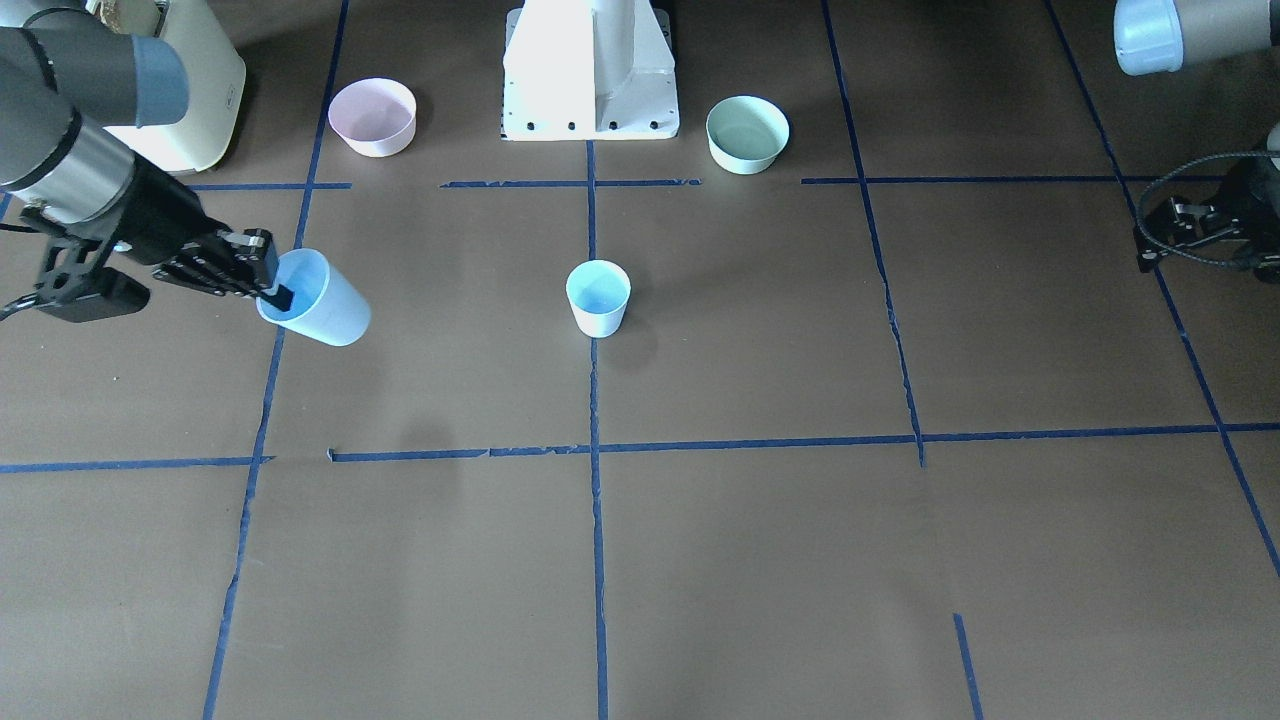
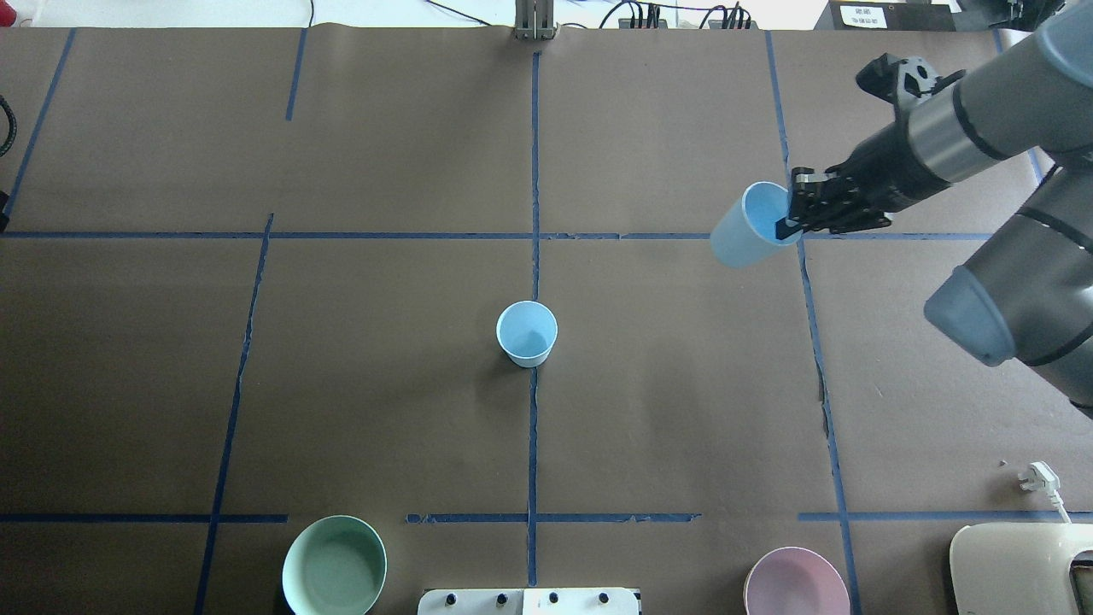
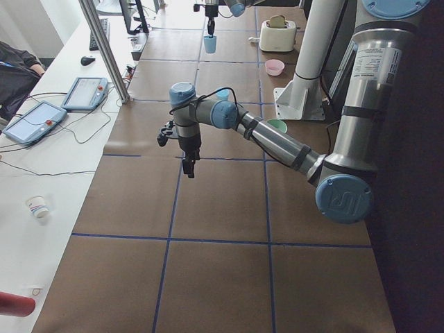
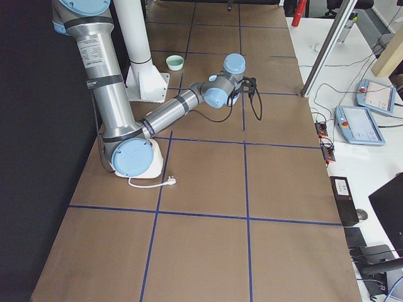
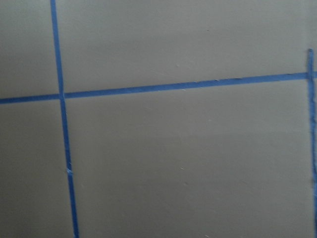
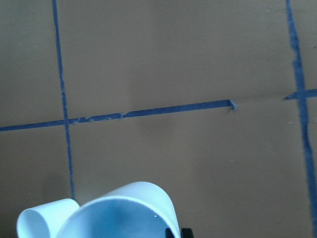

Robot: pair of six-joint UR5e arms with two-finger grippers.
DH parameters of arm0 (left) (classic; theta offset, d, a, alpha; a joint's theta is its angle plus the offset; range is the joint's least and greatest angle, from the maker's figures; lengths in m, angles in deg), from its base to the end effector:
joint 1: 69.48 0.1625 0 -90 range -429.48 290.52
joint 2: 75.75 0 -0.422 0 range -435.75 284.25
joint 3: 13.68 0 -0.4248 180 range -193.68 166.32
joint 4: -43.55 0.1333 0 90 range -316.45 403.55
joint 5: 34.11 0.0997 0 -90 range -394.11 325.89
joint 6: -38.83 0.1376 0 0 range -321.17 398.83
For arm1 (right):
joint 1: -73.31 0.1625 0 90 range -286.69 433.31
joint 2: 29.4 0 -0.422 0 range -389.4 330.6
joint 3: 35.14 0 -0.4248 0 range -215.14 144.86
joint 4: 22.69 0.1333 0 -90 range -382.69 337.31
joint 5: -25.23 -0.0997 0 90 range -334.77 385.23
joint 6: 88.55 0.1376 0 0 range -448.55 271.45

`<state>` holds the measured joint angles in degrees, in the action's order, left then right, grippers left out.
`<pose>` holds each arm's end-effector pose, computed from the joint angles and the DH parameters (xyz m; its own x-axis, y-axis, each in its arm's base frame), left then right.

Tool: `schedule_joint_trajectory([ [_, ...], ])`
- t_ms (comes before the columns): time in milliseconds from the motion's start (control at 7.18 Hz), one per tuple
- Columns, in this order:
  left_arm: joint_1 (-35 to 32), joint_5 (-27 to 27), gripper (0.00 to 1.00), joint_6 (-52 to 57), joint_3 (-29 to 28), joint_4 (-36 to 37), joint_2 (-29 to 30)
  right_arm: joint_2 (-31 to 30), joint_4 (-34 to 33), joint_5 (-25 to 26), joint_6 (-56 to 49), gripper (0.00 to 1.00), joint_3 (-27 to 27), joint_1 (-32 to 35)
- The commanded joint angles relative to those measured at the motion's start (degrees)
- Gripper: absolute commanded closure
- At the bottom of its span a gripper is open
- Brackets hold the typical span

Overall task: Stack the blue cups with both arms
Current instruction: 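Carry the cup with the right gripper over the center cup and lower it in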

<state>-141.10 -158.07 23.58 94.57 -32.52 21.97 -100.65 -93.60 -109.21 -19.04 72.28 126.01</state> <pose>0.1230 -0.5491 0.4855 0.8051 0.1149 -0.5820 -0.1002 0.9933 0.0575 -0.3440 -0.5125 0.2855 0.4002 0.1130 0.9094 -0.0845 0.9927 -0.0861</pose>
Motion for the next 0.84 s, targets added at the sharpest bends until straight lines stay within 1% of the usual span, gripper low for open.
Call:
schedule_joint_trajectory([
  [0, -2.9, -0.1, 0.00, 4.3, -4.4, -2.9, -0.1, 9.8, -9.4, 9.8, 4.7, 1.00, 1.6, -8.7],
  [139, -2.9, -0.1, 0.00, 4.3, -4.7, -2.9, -0.1, 14.5, -15.3, 14.8, 4.8, 1.00, 1.6, -13.4],
  [278, -2.9, -0.1, 0.00, 4.5, -5.1, -3.0, -0.1, 17.3, -18.4, 20.0, 5.0, 1.00, 1.0, -17.5],
  [418, -3.0, -0.1, 0.00, 5.8, -5.3, -5.4, -2.2, 18.7, -18.5, 22.8, 6.9, 1.00, 0.7, -20.5],
  [557, -3.1, -0.1, 0.00, 6.1, -7.3, -11.1, -4.2, 20.1, -18.6, 24.7, 7.1, 1.00, -0.2, -22.0],
  [696, -3.4, -0.1, 0.00, 6.2, -9.4, -14.1, -4.5, 20.7, -18.6, 25.3, 7.8, 1.00, -1.0, -22.8],
])
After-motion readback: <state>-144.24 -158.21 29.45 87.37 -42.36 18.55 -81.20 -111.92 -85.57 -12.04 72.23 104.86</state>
